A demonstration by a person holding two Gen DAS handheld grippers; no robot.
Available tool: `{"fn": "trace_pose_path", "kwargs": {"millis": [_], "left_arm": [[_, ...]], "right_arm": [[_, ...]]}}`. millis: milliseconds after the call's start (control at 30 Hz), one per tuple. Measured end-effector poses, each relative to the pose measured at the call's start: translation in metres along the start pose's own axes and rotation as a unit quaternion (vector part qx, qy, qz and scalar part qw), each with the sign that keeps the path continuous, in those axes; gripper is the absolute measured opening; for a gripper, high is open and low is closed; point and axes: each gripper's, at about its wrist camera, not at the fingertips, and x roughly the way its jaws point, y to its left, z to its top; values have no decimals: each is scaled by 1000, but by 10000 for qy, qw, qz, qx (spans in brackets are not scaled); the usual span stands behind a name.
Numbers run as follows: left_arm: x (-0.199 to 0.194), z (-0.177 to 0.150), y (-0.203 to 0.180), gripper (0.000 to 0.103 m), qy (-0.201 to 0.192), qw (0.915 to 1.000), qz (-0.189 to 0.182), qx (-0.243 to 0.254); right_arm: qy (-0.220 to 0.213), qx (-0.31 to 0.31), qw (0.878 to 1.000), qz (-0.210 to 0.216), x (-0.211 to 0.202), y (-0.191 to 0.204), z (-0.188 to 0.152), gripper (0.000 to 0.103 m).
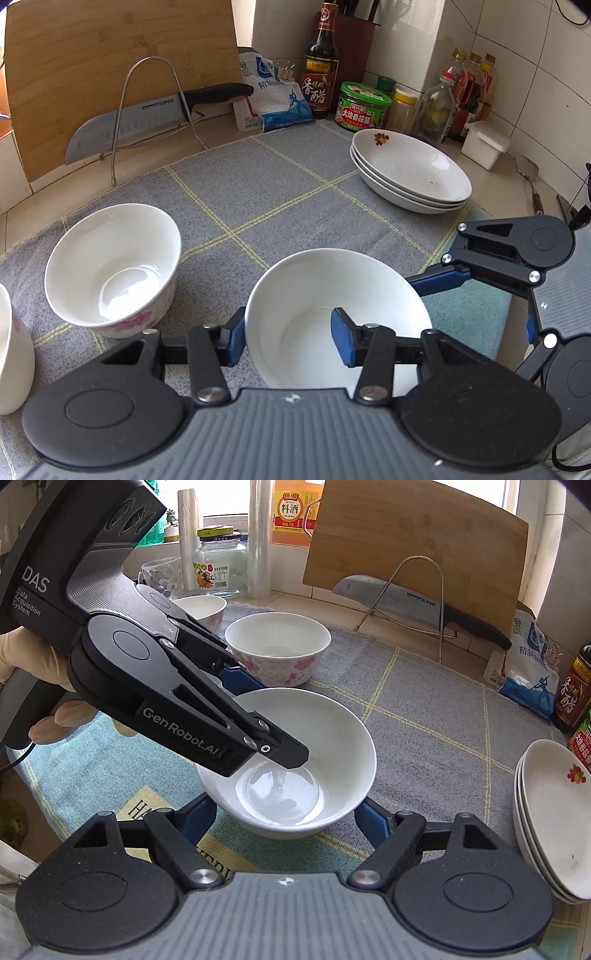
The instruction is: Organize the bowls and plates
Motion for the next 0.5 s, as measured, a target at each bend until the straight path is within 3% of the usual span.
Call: {"fn": "trace_pose_path", "kwargs": {"millis": [433, 500], "left_arm": [[5, -3, 3, 46, 27, 9999, -24, -113], [6, -4, 3, 53, 18, 9999, -58, -117]], "right_arm": [[59, 20, 10000, 47, 6, -1, 0, 85], [85, 37, 9999, 41, 8, -1, -1, 86]]}}
